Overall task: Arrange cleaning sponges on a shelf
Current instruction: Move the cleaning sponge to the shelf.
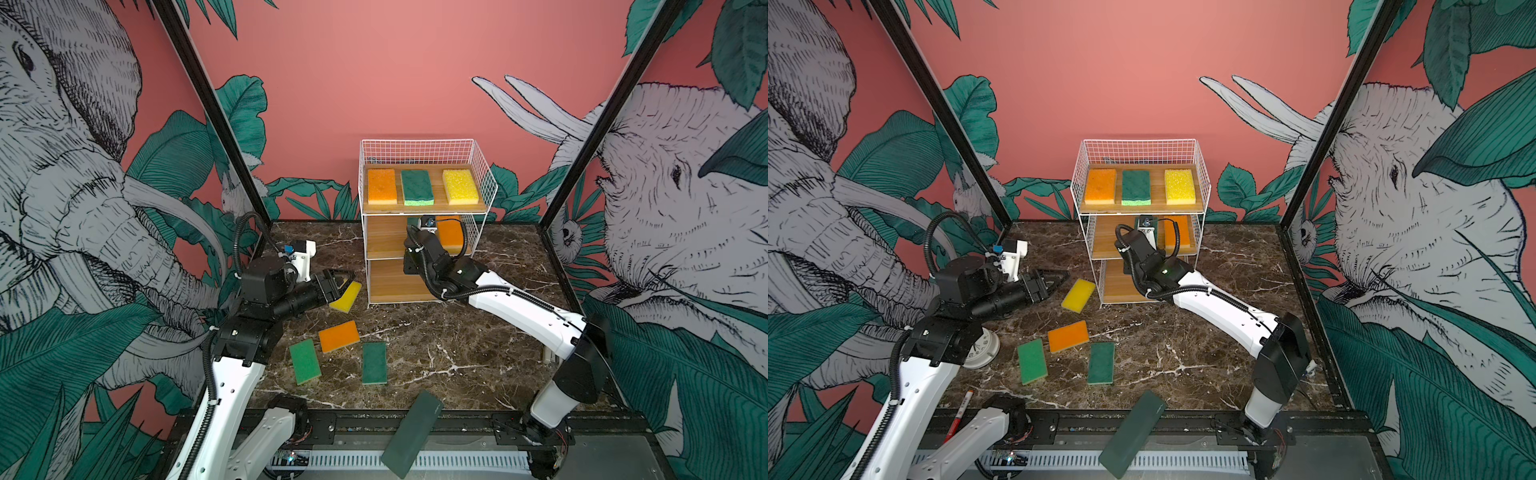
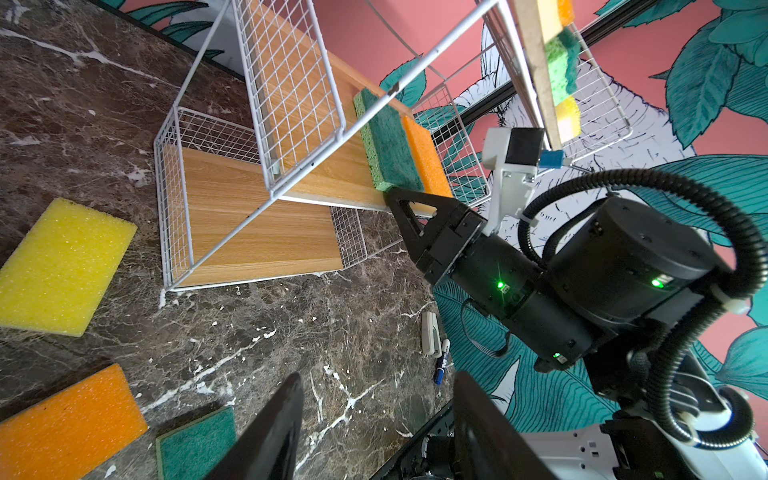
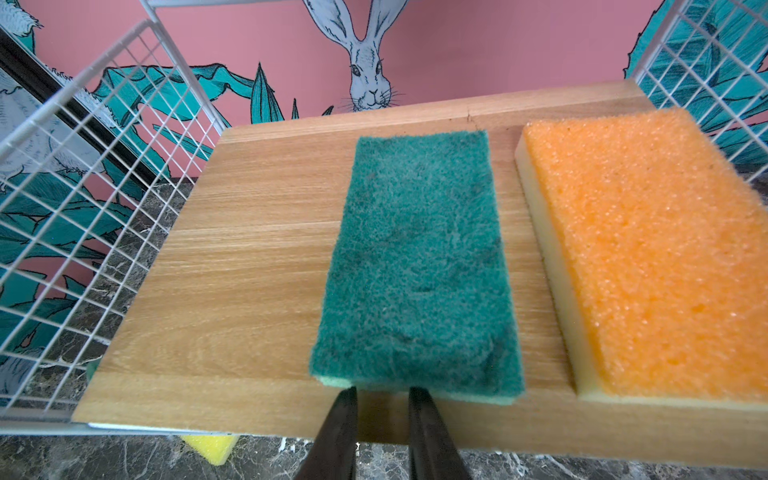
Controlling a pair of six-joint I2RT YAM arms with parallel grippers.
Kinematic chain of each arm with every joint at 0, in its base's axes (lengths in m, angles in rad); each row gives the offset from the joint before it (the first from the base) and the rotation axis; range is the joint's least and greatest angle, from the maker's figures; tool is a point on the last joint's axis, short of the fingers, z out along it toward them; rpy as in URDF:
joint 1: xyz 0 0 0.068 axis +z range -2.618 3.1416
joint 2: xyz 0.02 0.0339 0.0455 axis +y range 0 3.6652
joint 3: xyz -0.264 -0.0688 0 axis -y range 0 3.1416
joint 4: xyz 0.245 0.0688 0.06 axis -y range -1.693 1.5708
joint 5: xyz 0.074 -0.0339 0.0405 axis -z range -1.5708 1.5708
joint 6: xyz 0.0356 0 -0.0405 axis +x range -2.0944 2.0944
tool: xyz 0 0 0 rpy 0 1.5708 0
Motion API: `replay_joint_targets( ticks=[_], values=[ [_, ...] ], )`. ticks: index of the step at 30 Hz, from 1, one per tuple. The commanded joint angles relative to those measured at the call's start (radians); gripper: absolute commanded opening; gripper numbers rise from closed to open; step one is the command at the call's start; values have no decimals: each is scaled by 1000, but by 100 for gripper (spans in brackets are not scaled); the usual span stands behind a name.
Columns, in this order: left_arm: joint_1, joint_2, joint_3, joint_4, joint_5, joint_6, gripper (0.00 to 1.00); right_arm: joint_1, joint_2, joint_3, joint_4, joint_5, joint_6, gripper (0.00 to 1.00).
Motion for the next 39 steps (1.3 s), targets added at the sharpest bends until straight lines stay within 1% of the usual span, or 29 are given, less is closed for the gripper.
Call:
replay_joint_targets(
  ticks=[1,6,10,14,20,21,23,24,28,30,33,36,39],
  values=[
    [4,-11,-2,23,1,-10,59,-9,-37,-17,28,27,-9,25],
    [5,-12,1,20,0,-10,59,-7,-60,-36,25,34,-9,26],
    [4,-7,2,20,1,-11,59,-3,-64,-52,28,30,-11,30],
    [4,-9,8,16,0,-12,59,6,-62,-54,39,23,-28,31],
    [4,-9,19,5,1,-8,59,41,-64,-64,50,31,-50,32],
    [5,-8,19,2,1,-6,59,49,-97,-70,49,35,-46,32],
    [3,-9,20,-11,0,6,59,66,-110,-81,44,45,-30,32],
    [4,-8,17,-20,-34,13,59,77,-116,-87,44,51,-24,33],
    [4,-11,6,-72,-55,48,60,106,-145,-115,38,71,3,37],
    [4,-15,-1,-114,-82,78,61,126,-165,-133,38,87,7,43],
    [3,-4,-6,-242,-183,146,64,148,-196,-151,13,89,-3,54],
    [3,26,-36,-356,-280,202,67,152,-228,-176,-31,44,-24,65],
    [4,41,-90,-408,-358,214,72,153,-284,-233,-59,8,-22,73]
  ],
)
